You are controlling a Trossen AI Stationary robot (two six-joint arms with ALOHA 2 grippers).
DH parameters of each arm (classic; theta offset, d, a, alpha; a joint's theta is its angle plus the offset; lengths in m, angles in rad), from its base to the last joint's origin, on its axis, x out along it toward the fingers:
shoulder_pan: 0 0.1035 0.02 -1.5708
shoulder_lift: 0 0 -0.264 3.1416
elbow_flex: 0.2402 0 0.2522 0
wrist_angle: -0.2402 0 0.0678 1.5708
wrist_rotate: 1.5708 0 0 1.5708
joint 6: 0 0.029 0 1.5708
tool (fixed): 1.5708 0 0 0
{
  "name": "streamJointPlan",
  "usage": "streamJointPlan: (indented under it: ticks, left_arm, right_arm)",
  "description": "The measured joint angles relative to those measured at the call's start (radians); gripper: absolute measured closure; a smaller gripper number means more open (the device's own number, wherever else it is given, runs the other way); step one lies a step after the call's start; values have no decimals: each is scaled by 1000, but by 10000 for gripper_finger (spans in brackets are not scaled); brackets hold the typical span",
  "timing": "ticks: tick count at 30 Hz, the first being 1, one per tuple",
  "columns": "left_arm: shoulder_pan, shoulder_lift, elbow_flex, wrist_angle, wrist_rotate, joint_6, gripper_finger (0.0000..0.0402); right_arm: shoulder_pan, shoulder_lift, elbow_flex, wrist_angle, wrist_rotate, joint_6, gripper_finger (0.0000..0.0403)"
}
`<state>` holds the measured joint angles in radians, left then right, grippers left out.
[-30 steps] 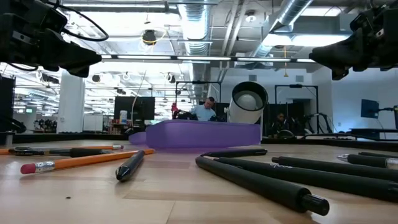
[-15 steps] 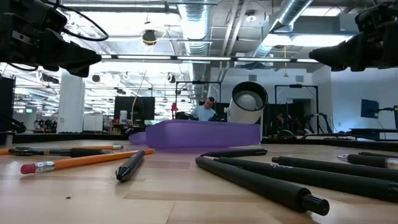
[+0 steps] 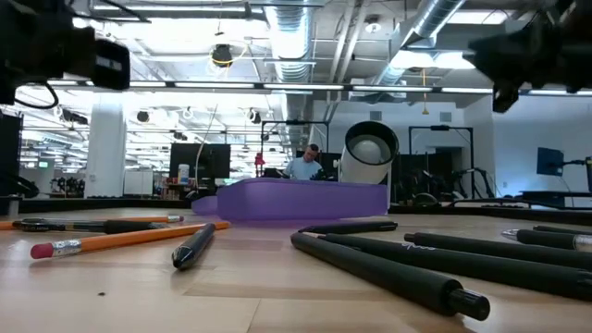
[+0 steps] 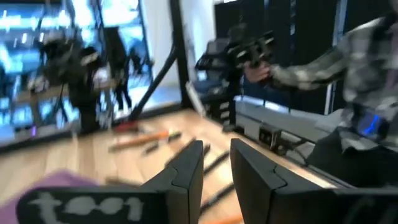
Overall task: Pick & place school supplies into a supply box
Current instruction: Put the orange pencil into the purple supply box
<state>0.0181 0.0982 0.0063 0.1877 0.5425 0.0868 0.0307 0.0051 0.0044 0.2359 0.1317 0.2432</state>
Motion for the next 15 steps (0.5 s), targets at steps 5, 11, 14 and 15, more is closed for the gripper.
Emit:
streamJointPlan:
  ticks: [5,11,14,15]
  left_arm:
    - [0,0,0,94,28,-85,329]
    - [0,0,0,162,6,-19,329]
    - [0,0,0,182,9,-13,329]
    - [0,0,0,178,17,-6,329]
  right_arm:
    - [1,0,0,58,-2,-7,321]
    - [-14,0,0,37,86,-50,321]
    - [-20,0,0,-7,104,-50,321]
    - [-21,1,0,-18,104,-49,321]
